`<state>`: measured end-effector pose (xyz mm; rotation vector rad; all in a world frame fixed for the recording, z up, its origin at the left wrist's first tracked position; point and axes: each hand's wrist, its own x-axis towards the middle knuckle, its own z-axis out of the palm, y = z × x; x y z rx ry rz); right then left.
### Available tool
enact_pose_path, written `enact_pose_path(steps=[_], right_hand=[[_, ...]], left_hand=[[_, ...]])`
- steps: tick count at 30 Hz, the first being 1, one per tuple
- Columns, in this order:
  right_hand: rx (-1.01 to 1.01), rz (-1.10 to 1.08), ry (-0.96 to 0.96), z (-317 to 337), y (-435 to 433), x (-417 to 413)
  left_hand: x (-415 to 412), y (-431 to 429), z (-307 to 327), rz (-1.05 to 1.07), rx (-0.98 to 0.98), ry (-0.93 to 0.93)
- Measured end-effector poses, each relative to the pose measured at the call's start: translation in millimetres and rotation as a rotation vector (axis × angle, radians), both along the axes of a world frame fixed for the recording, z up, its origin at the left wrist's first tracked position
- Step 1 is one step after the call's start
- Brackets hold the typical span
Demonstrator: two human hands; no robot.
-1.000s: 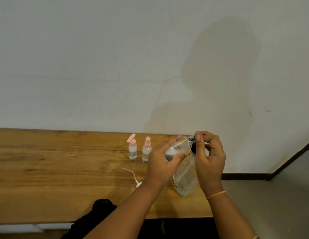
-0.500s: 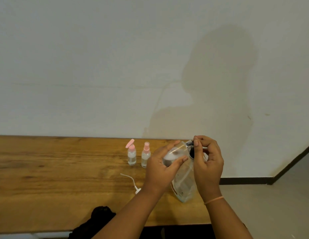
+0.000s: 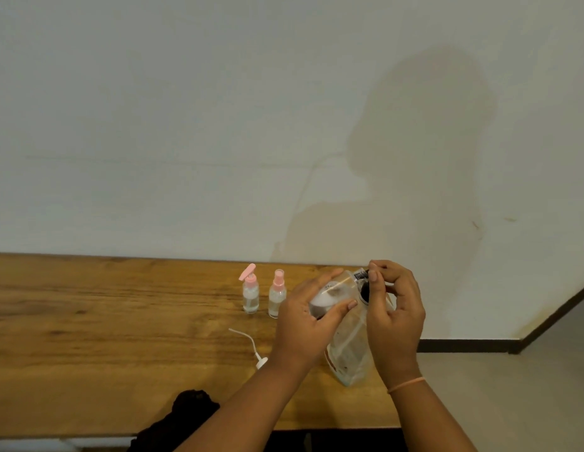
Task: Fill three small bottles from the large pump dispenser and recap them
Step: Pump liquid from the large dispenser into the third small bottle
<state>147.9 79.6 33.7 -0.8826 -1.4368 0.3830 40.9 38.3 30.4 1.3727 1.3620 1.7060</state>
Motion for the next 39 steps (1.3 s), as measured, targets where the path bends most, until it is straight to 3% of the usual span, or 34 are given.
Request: enact_pose_path(steps=[12, 27, 32, 39], right_hand=[[0.003, -0.009, -0.051, -4.8, 0.9, 2.5], [-0.027, 0.013, -0.011, -0.4, -1.8, 2.0], [-0.049, 0.012, 0.085, 12.6, -7.3, -5.3], [-0.009, -0.013, 0.003, 5.1, -2.5, -2.3]], left_hand=[[1.3, -1.9, -2.5, -0.018, -0.016, -0.019], [0.8, -0.7, -4.6, -0.022, -0.021, 0.004], [0.7, -0.3, 2.1, -0.017, 0.027, -0.003], [2.0, -0.1, 0.2, -0.008, 0.017, 0.013]])
